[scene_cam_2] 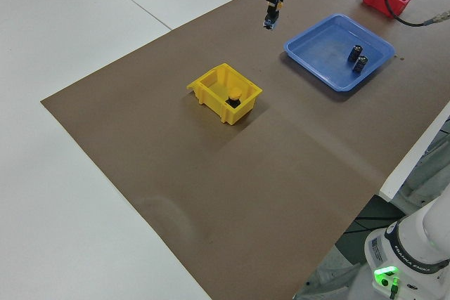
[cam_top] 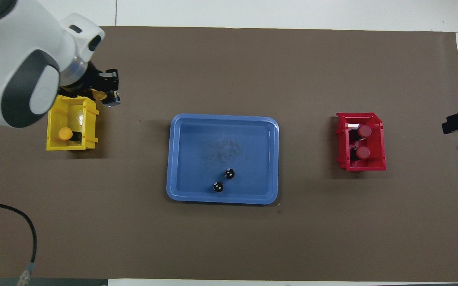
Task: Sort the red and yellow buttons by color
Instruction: 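Lower the yellow button into the yellow bin and open the left gripper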
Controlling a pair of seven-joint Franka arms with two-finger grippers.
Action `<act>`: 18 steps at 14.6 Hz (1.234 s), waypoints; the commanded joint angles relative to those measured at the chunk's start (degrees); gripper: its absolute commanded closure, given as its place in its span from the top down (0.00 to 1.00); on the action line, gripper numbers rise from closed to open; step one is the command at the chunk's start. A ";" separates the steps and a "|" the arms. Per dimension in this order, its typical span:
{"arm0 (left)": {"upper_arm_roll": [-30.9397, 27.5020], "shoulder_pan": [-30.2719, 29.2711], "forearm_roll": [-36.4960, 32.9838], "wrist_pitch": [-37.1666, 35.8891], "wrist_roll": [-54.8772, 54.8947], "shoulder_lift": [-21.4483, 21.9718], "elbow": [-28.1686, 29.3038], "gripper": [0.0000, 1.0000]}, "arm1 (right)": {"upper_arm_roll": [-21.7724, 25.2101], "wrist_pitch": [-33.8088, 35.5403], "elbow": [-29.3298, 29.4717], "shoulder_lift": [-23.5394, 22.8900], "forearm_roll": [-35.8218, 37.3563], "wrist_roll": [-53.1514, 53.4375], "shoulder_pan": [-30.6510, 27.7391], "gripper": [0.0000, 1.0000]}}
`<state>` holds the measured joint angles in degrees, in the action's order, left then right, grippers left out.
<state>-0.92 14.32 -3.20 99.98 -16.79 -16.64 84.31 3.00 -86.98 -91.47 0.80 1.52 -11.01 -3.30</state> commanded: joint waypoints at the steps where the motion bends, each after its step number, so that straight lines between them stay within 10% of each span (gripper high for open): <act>1: 0.66 -6.21 -3.38 1.43 15.04 -0.94 0.49 0.01 | -0.27 -0.21 -1.07 1.13 0.76 0.81 0.05 1.00; 18: 0.66 -12.74 -2.77 24.27 24.26 -0.33 21.67 0.01 | -0.36 0.23 -0.99 1.13 0.76 0.81 0.23 1.00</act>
<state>-0.42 2.28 -4.77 119.88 8.28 -18.00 102.23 2.86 -86.86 -91.47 0.89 1.52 -11.01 -3.20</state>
